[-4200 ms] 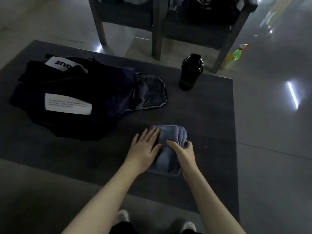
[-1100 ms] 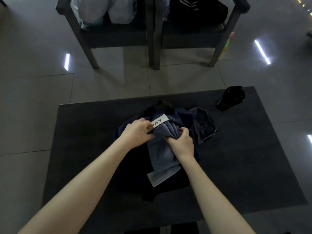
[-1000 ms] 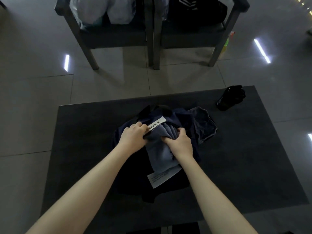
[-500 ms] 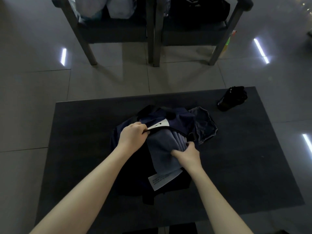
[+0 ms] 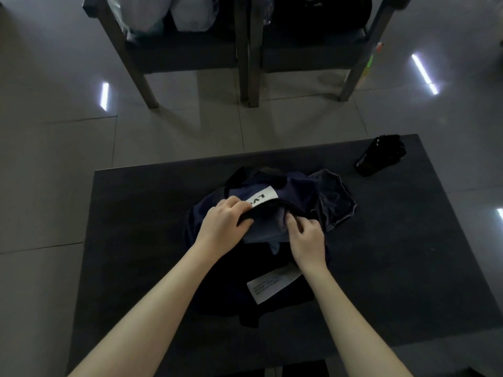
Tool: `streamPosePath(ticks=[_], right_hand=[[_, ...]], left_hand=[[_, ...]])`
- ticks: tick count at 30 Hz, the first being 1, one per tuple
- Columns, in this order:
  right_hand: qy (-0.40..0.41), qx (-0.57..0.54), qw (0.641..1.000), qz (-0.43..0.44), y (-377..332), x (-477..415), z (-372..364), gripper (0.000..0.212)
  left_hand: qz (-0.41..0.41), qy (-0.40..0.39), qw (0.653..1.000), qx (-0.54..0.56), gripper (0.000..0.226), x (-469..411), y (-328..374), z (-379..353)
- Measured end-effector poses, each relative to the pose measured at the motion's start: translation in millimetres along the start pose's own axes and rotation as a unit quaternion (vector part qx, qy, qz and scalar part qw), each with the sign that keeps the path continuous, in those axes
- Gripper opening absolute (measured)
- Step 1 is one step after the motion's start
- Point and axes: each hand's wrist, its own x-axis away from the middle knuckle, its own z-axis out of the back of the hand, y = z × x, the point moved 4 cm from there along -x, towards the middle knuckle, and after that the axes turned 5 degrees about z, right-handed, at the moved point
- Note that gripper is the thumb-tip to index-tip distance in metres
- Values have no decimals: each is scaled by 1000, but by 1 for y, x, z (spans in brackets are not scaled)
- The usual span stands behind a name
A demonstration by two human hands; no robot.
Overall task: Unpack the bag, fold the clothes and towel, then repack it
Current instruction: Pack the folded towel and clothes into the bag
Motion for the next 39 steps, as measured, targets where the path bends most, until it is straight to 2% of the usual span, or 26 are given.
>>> streamPosePath(ticks=[2, 3, 5, 7, 9, 12, 14, 16, 19, 23, 25, 26, 28, 30, 32, 34, 39], right_hand=[[49, 52, 997, 16, 18, 8, 11, 31], [64, 89, 994, 9, 29, 8, 15, 33], [43, 145, 988, -36, 49, 2, 17, 45], [-8, 161, 983, -86, 61, -5, 14, 47], [-38, 204, 974, -93, 66, -10, 11, 35], [-22, 224, 970, -90, 69, -15, 17, 15], [-17, 160, 984, -72, 74, -16, 23, 15], [-14, 16, 999, -50, 77, -12, 29, 16], [-19, -142, 989, -22, 76, -1, 44, 22], [-63, -250, 966, -30, 85, 3, 60, 4], [-74, -189, 979, -33, 90, 5, 64, 2], [-74, -131, 988, -20, 89, 6, 66, 8], [-78, 1, 996, 50, 79, 7, 68, 39], [-118, 170, 969, 131, 65, 8, 63, 66], [-153, 327, 920, 152, 54, 4, 57, 68], [-175, 415, 881, 147, 46, 0, 52, 62], [-202, 470, 845, 156, 31, -7, 44, 54]], left_hand=[[-34, -17, 999, -10, 43, 2, 9, -9], [-38, -35, 998, -21, 46, 3, 14, -15], [-35, -77, 995, -51, 51, 5, 21, -29], [-31, -102, 991, -81, 55, 5, 25, -41], [-33, -98, 990, -90, 56, 5, 27, -45], [-43, -95, 990, -92, 56, 5, 33, -48], [-57, -102, 988, -96, 55, 5, 36, -50], [-54, -107, 985, -122, 56, 3, 37, -54], [-50, -121, 976, -176, 53, 0, 38, -63], [-39, -130, 963, -235, 52, -8, 42, -74], [-38, -154, 956, -246, 50, -13, 50, -75], [-39, -172, 953, -245, 50, -15, 53, -77], [-38, -213, 947, -237, 50, -18, 57, -81], [-37, -234, 945, -225, 50, -19, 56, -81], [-33, -251, 944, -212, 50, -17, 52, -78], [-29, -271, 941, -199, 50, -13, 47, -74], [-19, -276, 945, -175, 50, -8, 46, -71]])
